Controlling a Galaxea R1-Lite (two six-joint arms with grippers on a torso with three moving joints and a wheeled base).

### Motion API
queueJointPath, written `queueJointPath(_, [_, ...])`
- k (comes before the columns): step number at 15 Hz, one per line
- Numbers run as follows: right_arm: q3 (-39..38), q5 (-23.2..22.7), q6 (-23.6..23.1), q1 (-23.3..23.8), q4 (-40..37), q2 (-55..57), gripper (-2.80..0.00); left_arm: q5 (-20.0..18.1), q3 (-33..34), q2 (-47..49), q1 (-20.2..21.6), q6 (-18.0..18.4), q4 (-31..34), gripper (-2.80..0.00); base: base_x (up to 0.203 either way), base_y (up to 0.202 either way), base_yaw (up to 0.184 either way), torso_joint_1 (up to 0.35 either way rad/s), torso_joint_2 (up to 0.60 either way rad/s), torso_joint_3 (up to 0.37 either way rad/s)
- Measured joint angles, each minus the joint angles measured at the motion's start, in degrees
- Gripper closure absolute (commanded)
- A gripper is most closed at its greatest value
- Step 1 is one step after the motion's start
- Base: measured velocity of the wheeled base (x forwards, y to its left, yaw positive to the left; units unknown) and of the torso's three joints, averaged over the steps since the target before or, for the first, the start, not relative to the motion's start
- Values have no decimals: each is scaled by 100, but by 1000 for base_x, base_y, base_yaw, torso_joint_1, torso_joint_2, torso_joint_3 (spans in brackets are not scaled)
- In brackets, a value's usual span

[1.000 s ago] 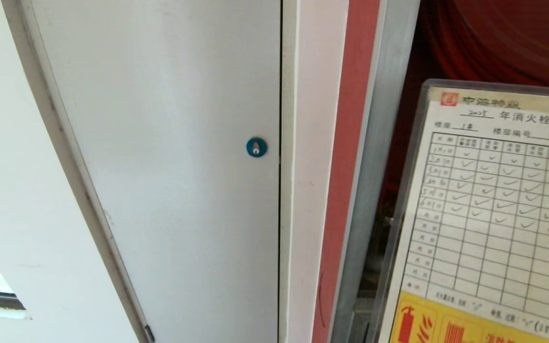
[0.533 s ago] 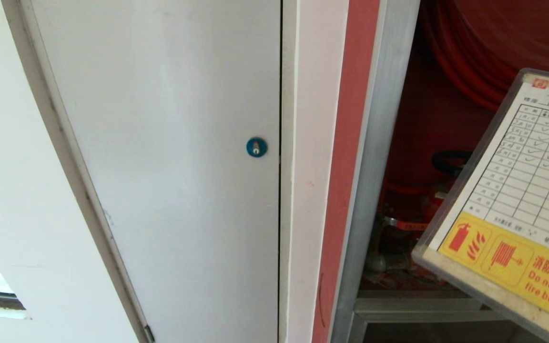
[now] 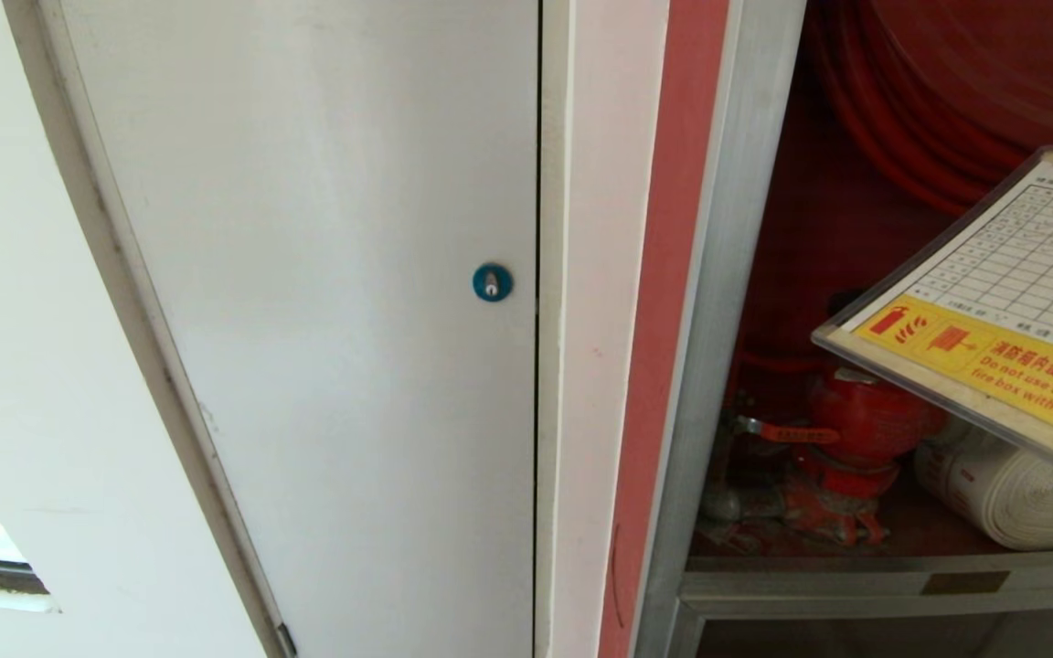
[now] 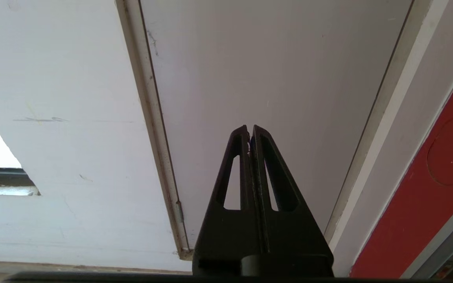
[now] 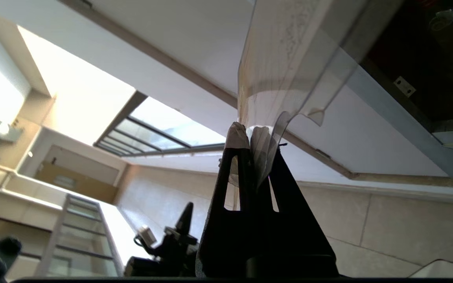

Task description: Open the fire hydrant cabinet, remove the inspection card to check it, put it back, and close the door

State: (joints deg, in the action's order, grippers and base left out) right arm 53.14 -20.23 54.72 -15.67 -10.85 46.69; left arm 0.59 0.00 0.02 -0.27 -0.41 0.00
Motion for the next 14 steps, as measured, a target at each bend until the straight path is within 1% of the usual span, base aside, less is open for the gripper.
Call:
queueJointPath(2, [88,5,254,131,-37,205,0,0,0,0,0,0,0,0,0,0,0,0,0,0])
queueJointPath(5, [144,0,376,373,-51,463,0,0,0,0,0,0,0,0,0,0,0,0,0,0])
queueJointPath(8, [174,-118,1010,731,-33,692,0,1,0,0,0,-1,0,0,0,0,0,0,0,0])
queueJointPath(14, [174,-158,1094,1212,-1,1183,0,1,0,0,0,0,0,0,0,0,0,0,0,0])
